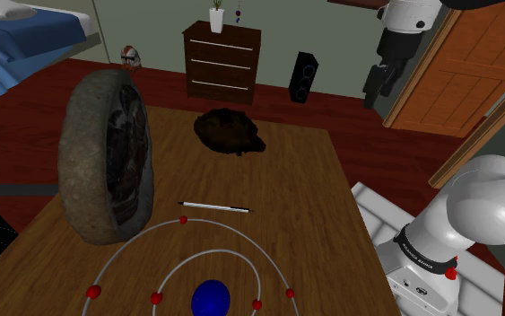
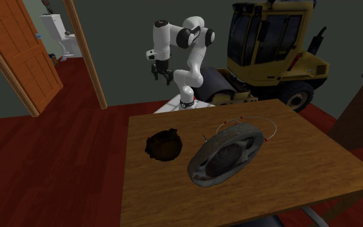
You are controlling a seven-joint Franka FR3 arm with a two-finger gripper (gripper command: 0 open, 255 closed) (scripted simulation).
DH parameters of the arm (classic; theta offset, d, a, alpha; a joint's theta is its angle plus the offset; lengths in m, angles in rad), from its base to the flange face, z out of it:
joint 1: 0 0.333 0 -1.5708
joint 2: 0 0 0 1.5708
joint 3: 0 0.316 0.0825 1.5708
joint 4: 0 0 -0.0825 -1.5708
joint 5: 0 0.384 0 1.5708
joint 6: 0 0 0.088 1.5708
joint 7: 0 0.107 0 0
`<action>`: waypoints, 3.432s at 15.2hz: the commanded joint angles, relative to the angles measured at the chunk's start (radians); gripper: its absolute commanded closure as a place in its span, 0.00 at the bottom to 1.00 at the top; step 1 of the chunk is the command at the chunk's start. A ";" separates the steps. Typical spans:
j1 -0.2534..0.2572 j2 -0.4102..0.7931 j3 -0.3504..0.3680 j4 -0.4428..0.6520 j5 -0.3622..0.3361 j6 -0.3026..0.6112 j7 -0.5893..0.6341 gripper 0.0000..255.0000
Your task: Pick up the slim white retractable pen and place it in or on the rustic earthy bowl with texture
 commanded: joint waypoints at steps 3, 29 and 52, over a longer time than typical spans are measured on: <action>0.023 0.044 0.006 -0.009 0.025 0.054 -0.010 0.00; 0.302 0.732 0.146 0.208 0.326 0.573 -0.251 0.00; 0.398 1.028 0.235 0.370 0.384 0.739 -0.339 0.00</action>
